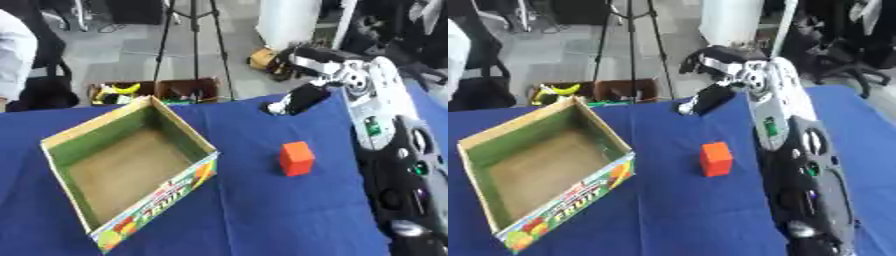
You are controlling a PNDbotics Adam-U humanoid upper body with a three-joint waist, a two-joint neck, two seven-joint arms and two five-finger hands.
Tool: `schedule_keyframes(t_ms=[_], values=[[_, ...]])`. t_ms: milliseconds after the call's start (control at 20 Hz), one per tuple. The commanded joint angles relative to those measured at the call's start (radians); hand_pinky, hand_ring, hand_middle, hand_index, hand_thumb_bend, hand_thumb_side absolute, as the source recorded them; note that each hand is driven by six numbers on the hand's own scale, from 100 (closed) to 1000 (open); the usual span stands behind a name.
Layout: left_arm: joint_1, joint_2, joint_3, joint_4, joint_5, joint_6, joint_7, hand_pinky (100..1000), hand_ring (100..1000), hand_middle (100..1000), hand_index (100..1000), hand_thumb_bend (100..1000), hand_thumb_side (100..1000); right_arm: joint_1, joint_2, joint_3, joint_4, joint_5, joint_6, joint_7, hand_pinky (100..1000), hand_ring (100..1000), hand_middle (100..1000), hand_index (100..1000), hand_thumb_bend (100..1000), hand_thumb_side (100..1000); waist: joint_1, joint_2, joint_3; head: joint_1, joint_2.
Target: Pick up objects on the table and place them in the box.
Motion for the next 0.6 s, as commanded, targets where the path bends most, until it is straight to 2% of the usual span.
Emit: schedule_keyframes(t_ms=[50, 150, 300, 450, 600], values=[[0.0, 0.024, 0.0, -0.02, -0.004, 0.002, 0.001, 389, 588, 647, 904, 399, 828, -0.03, -0.039, 0.001, 0.001, -0.014, -0.019, 0.009, 777, 879, 836, 866, 510, 397, 0.0, -0.027, -0.001, 0.002, 0.001], [0.001, 0.025, 0.0, -0.02, -0.004, 0.002, 0.002, 389, 589, 647, 904, 399, 829, -0.032, -0.046, 0.004, 0.009, -0.016, -0.037, 0.031, 798, 888, 842, 875, 646, 348, 0.0, -0.027, -0.002, 0.002, 0.001], [0.002, 0.025, 0.0, -0.02, -0.004, 0.002, 0.002, 389, 589, 647, 904, 399, 829, -0.037, -0.055, 0.004, 0.012, 0.011, -0.058, 0.062, 814, 894, 845, 878, 806, 343, 0.0, -0.028, -0.002, 0.001, 0.001], [0.002, 0.026, 0.0, -0.02, -0.004, 0.002, 0.003, 389, 589, 647, 904, 400, 828, -0.042, -0.057, 0.003, 0.018, 0.038, -0.076, 0.067, 821, 898, 848, 881, 839, 350, 0.0, -0.029, -0.003, 0.001, 0.0], [0.002, 0.025, -0.001, -0.02, -0.004, 0.002, 0.002, 388, 589, 647, 904, 401, 828, -0.045, -0.06, 0.005, 0.026, 0.056, -0.096, 0.068, 828, 904, 850, 882, 822, 353, 0.0, -0.029, -0.004, 0.001, 0.001]])
